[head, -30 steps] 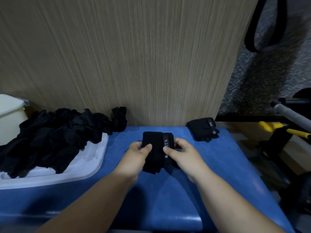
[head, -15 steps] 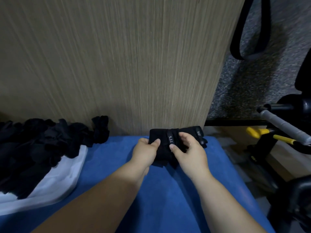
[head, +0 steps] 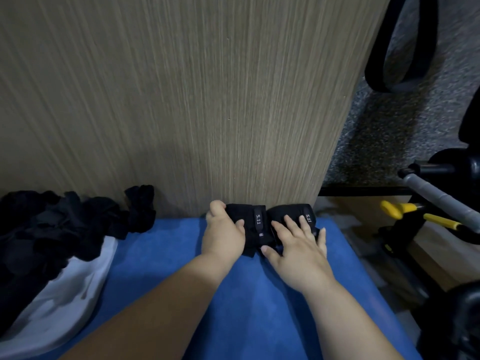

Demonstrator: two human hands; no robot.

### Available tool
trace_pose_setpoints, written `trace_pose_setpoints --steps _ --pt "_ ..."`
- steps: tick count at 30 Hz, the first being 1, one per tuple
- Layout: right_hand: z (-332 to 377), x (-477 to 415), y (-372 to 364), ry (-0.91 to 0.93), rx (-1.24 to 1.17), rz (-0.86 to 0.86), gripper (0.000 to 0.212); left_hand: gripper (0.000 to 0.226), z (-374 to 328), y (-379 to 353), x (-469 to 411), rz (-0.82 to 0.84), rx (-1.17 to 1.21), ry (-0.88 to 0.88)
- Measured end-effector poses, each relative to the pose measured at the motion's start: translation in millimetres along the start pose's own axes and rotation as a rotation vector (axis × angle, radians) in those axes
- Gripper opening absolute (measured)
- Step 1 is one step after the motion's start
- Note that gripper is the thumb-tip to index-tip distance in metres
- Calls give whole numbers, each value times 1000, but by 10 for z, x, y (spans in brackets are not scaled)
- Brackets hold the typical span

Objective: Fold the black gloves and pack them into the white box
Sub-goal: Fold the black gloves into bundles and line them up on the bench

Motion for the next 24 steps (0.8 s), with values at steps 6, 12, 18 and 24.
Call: trace_pose_setpoints --steps 6,12,18,24 --pt "16 -14 -61 -21 -19 -11 57 42 95 2 -41 -48 -376 -424" --pt "-14 -36 -75 -42 -41 -46 62 51 189 -112 -94 256 -481 -405" --pt "-29 -32 -54 -72 -3 -38 59 56 178 -200 -180 294 -607 -411" --pt "-100 -65 -57 -102 20 -17 56 61 127 -273 -173 339 -656 -426"
Point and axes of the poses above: each hand's wrist, its own x-axis away from the middle knuckle, its own y-axis out of the back of the hand, z = x × y, the point moved 1 cm from there along -x, towards the middle knuckle, and after that the axes turned 6 degrees about z, right-handed, at the moved point
